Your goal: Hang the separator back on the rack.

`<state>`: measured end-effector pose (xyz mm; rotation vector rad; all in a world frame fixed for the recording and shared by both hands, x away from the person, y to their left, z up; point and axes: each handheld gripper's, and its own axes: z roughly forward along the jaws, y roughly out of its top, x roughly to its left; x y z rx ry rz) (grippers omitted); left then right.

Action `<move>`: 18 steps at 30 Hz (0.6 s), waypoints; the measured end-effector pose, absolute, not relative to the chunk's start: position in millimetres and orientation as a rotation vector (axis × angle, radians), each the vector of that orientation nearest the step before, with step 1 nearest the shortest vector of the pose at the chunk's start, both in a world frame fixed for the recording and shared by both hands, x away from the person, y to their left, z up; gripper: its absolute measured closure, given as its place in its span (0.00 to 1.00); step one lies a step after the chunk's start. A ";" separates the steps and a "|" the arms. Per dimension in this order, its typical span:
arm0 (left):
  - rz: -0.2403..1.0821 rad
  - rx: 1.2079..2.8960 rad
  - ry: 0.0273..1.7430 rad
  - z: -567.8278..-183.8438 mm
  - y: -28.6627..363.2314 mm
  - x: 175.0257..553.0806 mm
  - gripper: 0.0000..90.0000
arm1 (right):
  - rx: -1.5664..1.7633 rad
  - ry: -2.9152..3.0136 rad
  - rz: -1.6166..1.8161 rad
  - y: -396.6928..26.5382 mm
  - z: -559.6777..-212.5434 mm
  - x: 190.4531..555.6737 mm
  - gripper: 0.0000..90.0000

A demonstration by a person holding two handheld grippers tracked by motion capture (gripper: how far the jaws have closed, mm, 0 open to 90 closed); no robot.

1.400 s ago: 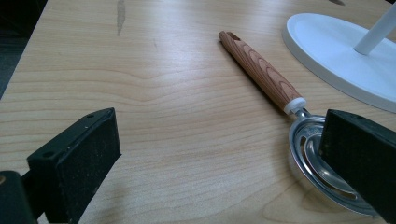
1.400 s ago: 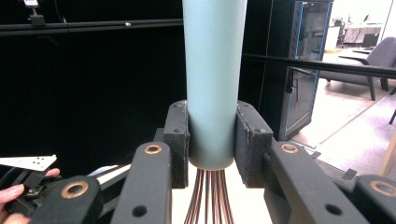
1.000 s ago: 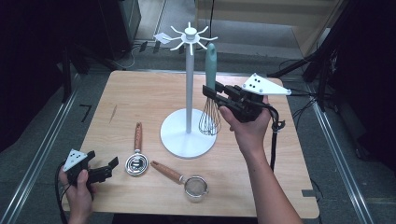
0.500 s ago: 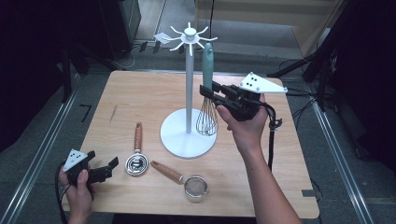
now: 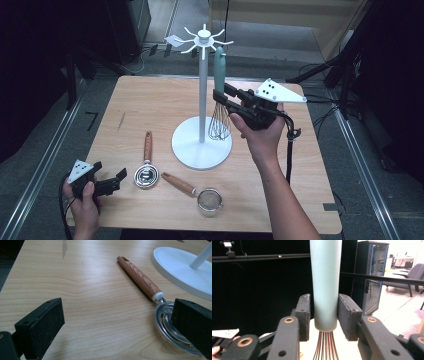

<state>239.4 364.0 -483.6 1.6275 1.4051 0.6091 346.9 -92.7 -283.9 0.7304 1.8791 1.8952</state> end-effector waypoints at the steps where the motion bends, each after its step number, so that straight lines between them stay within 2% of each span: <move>1: 0.609 1.628 1.405 -483.6 364.0 239.4 0.00 | 0.740 1.859 1.897 -93.1 -283.2 346.0 0.70; 5: 0.609 1.628 1.405 -483.6 364.0 239.4 0.00 | 0.739 1.813 1.903 -94.3 -279.6 341.7 0.73; 6: 0.610 1.629 1.405 -483.5 364.0 239.3 0.00 | 0.732 1.786 1.893 -94.8 -277.8 339.9 0.80; 7: 0.610 1.629 1.405 -483.5 364.0 239.3 0.00 | 0.732 1.786 1.893 -94.8 -277.8 339.9 0.80; 8: 0.610 1.628 1.406 -483.6 364.0 239.4 0.00 | 0.726 1.741 1.877 -95.3 -276.2 337.8 0.90; 9: 0.610 1.626 1.407 -483.6 364.0 239.5 0.00 | 0.726 1.741 1.877 -95.3 -276.2 337.8 0.90; 12: 0.609 1.626 1.408 -483.6 364.0 239.5 0.00 | 0.713 1.675 1.855 -95.6 -274.7 335.6 1.00; 18: 0.609 1.625 1.410 -483.7 364.0 239.6 0.00 | 0.740 1.613 1.831 -90.2 -265.9 334.0 1.00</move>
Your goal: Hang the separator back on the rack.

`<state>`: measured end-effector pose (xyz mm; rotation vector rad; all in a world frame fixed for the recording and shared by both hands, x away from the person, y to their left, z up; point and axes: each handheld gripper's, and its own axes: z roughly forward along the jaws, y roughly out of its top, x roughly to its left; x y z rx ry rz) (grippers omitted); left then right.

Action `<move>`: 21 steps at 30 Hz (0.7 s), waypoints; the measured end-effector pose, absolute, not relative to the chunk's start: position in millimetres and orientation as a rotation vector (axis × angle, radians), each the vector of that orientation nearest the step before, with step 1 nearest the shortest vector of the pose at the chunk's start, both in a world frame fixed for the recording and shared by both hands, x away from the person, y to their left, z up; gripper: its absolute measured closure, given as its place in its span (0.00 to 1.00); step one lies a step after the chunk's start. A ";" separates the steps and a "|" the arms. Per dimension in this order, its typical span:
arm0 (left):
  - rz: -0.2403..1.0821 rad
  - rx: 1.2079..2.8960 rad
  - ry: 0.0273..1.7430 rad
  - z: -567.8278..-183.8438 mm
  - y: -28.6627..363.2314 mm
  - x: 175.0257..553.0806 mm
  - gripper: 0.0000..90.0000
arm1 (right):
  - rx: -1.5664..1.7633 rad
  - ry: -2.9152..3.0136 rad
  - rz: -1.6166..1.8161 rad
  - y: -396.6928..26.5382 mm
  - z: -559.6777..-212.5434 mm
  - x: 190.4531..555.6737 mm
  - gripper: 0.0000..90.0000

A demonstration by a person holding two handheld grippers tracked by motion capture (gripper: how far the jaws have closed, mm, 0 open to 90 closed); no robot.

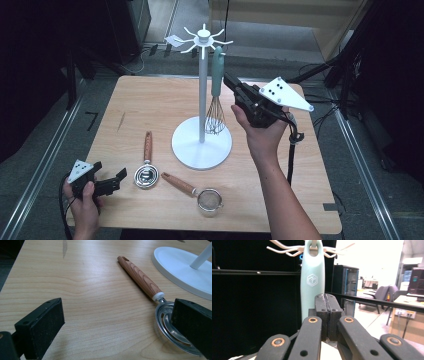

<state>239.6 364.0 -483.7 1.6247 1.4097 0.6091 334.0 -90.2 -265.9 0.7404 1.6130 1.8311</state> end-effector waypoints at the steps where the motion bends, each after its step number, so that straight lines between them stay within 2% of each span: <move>1: 0.609 1.625 1.410 -483.7 364.0 239.6 0.00 | 0.740 1.613 1.831 -90.2 -265.9 334.0 1.00; 14: 0.608 1.624 1.410 -483.7 364.2 239.5 0.00 | 0.742 1.529 1.806 -82.5 -239.3 350.0 1.00; 21: 0.607 1.620 1.408 -483.8 364.6 239.5 0.00 | 0.693 1.479 1.836 -79.3 -229.7 346.0 1.00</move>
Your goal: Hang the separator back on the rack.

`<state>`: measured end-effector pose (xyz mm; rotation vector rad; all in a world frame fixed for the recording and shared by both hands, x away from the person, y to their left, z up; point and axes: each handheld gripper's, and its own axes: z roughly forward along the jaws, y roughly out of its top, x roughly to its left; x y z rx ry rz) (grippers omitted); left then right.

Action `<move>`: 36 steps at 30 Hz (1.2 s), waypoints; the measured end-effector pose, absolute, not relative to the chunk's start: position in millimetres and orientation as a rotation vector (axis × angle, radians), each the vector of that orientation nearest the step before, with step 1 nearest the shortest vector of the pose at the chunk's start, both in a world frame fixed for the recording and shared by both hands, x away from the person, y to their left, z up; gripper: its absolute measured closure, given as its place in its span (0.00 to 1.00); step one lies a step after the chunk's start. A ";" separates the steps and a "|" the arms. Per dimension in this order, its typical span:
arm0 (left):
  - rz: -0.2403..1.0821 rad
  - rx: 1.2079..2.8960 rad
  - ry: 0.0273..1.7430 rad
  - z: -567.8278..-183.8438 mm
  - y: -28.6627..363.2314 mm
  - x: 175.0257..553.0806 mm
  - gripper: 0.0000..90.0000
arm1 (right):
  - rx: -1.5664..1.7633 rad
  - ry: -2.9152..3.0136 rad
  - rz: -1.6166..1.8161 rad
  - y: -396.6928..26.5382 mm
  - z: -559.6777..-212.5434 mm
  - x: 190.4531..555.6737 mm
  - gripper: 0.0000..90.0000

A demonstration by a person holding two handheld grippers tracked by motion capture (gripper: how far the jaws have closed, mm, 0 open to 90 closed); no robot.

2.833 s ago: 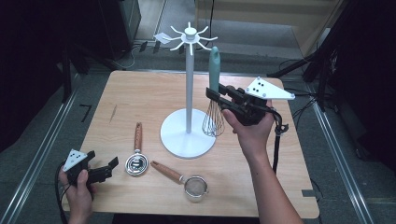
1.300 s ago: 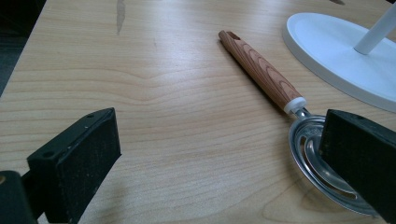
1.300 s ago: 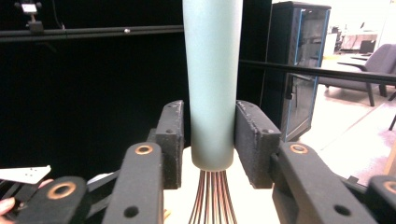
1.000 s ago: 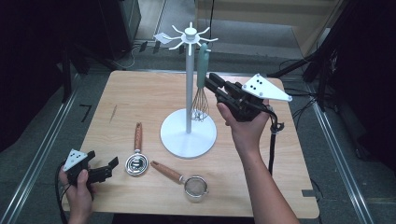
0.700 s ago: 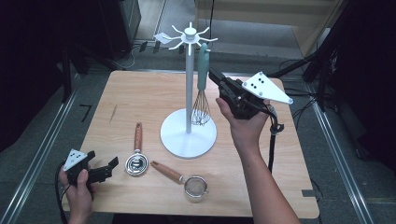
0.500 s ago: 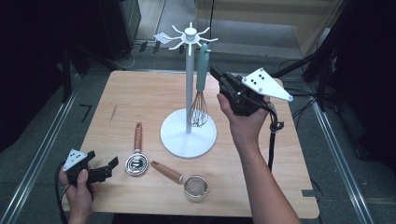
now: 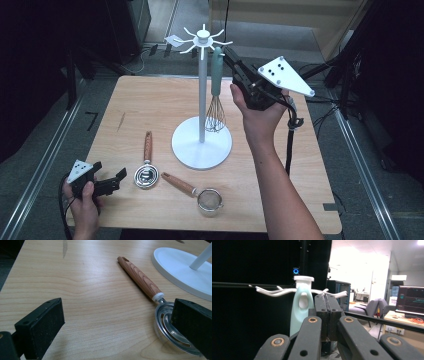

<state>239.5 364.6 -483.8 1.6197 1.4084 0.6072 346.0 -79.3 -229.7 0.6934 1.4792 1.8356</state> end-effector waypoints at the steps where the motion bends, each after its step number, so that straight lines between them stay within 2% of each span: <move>1: 0.606 1.620 1.409 -483.7 364.4 239.4 0.00 | 0.686 1.479 1.839 -79.2 -228.6 344.9 1.00; 11: 0.606 1.625 1.409 -483.6 364.7 239.5 0.00 | 0.627 1.529 1.876 -71.2 -221.4 325.0 1.00; 24: 0.604 1.628 1.409 -483.6 364.5 239.5 0.00 | 0.607 1.568 1.867 -63.8 -222.5 318.5 0.99; 26: 0.604 1.625 1.409 -483.7 364.3 239.7 0.00 | 0.621 1.563 1.845 -65.7 -225.0 317.2 0.93; 36: 0.606 1.629 1.406 -483.6 364.0 239.6 0.00 | 0.718 1.576 1.739 -92.8 -255.9 315.7 0.84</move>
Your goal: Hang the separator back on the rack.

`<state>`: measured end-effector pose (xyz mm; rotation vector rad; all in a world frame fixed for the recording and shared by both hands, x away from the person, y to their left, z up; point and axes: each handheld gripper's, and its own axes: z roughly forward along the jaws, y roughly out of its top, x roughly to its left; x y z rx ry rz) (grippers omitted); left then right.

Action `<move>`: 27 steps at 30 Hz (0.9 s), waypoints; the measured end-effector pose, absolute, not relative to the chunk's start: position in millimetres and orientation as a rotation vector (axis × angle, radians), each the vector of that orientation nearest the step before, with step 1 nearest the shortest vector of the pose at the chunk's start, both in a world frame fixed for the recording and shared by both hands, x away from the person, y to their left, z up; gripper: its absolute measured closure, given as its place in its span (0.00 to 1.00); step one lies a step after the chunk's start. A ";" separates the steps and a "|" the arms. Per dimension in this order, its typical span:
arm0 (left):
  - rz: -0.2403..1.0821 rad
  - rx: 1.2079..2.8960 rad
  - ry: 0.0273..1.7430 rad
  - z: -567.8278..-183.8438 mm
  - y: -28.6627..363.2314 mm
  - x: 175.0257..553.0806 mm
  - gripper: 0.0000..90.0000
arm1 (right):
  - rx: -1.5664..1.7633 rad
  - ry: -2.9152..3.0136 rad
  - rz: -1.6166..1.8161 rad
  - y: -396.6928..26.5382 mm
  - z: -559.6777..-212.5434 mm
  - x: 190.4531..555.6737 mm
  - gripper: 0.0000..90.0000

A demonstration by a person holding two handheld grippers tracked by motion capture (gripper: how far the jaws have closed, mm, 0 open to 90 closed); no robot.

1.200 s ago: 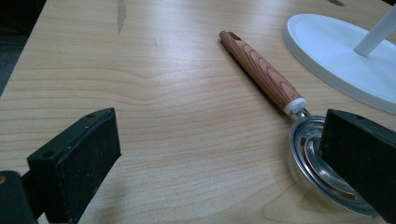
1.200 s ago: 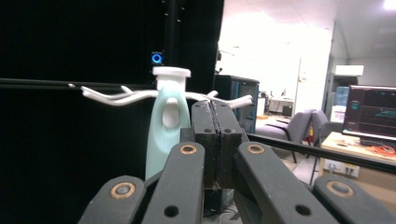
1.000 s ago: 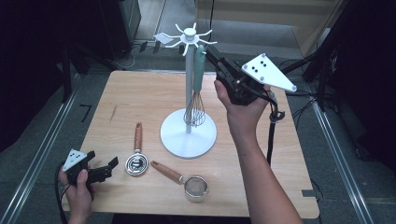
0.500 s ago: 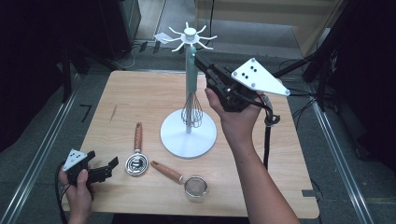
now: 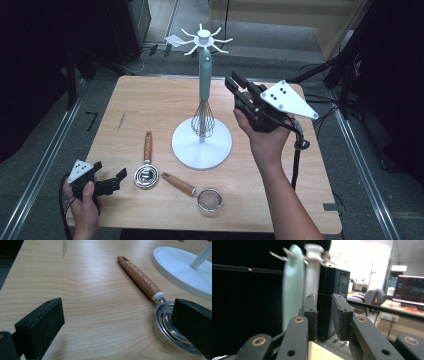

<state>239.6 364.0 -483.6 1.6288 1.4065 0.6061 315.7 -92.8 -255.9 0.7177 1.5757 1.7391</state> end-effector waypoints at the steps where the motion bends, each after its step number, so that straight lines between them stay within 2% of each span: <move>1: 0.607 1.633 1.407 -483.5 363.9 239.5 0.00 | 0.728 1.577 1.734 -95.6 -258.8 315.6 0.84; 7: 0.611 1.631 1.405 -483.5 363.8 239.2 0.00 | 0.805 1.588 1.683 -116.3 -286.7 315.2 0.78; 9: 0.612 1.631 1.404 -483.5 363.9 239.1 0.00 | 0.826 1.587 1.645 -122.7 -296.2 314.6 0.73; 11: 0.612 1.631 1.405 -483.5 363.8 239.1 0.00 | 0.862 1.581 1.558 -133.9 -311.3 313.1 0.61; 13: 0.612 1.631 1.405 -483.5 363.7 239.1 0.00 | 0.883 1.584 1.554 -138.2 -316.9 313.2 0.59; 15: 0.612 1.632 1.405 -483.4 363.7 239.1 0.00 | 0.942 1.584 1.520 -150.5 -334.2 311.8 0.51; 18: 0.613 1.631 1.404 -483.5 363.4 239.0 0.00 | 0.977 1.596 1.476 -157.6 -344.4 309.0 0.50; 24: 0.619 1.628 1.403 -483.6 363.0 239.0 0.00 | 1.081 1.623 1.415 -178.0 -369.1 299.7 0.39; 25: 0.620 1.633 1.402 -483.6 363.0 238.9 0.00 | 1.117 1.632 1.421 -185.1 -375.0 296.6 0.34; 27: 0.620 1.634 1.403 -483.5 363.0 238.9 0.00 | 1.126 1.634 1.422 -188.4 -378.2 295.4 0.32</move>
